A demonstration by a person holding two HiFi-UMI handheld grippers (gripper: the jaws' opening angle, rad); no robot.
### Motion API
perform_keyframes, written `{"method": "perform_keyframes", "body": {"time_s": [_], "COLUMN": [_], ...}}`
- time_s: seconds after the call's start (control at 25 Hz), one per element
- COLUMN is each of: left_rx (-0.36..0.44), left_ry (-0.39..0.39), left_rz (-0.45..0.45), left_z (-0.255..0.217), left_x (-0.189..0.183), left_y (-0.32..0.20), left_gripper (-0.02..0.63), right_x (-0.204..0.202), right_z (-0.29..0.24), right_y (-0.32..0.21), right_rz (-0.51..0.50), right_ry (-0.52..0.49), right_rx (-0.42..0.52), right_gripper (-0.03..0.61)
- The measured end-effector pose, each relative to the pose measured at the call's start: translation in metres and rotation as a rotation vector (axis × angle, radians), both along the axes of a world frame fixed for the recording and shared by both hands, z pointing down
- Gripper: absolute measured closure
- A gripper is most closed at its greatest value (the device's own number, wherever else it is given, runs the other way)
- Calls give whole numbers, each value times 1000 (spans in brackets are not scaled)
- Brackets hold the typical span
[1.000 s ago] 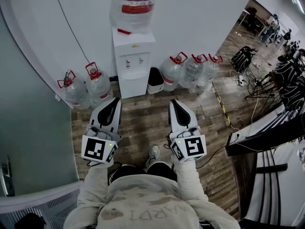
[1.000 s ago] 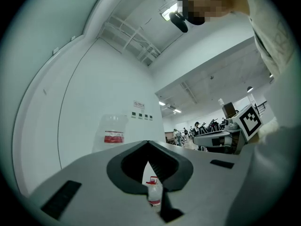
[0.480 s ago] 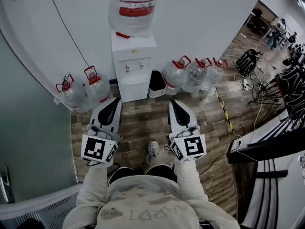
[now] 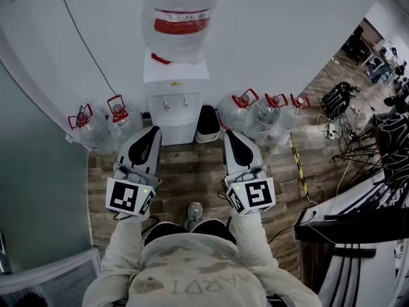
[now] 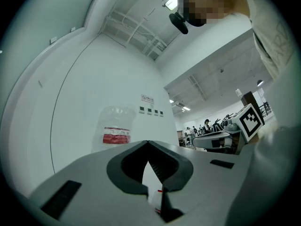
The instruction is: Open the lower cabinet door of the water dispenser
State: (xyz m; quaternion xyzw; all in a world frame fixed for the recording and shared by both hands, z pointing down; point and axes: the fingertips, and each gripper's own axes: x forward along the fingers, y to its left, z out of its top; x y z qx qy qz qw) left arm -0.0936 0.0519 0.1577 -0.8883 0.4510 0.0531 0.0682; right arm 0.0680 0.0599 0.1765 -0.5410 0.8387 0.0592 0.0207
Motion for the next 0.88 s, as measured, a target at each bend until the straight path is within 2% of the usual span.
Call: {"method": "perform_keyframes", "body": {"time_s": [0.48,0.68,0.88], "left_rx": [5,-17,-24], "left_ry": [1,-46,-49], "left_rz": [-89,-100,-111], "left_z": [3,13,18], "left_x": [46,52,52], "left_y": [-79,-93,-108], "left_gripper": [612,612,612], "right_x": [44,45,43], "right_z": [10,24,33], "right_y": [-91,-111,-129], "right_rz": [-101,-128,-148], "right_ry": [14,-21,-28], "right_rx": [-12,-43,-63], "right_gripper": [569,571,570]}}
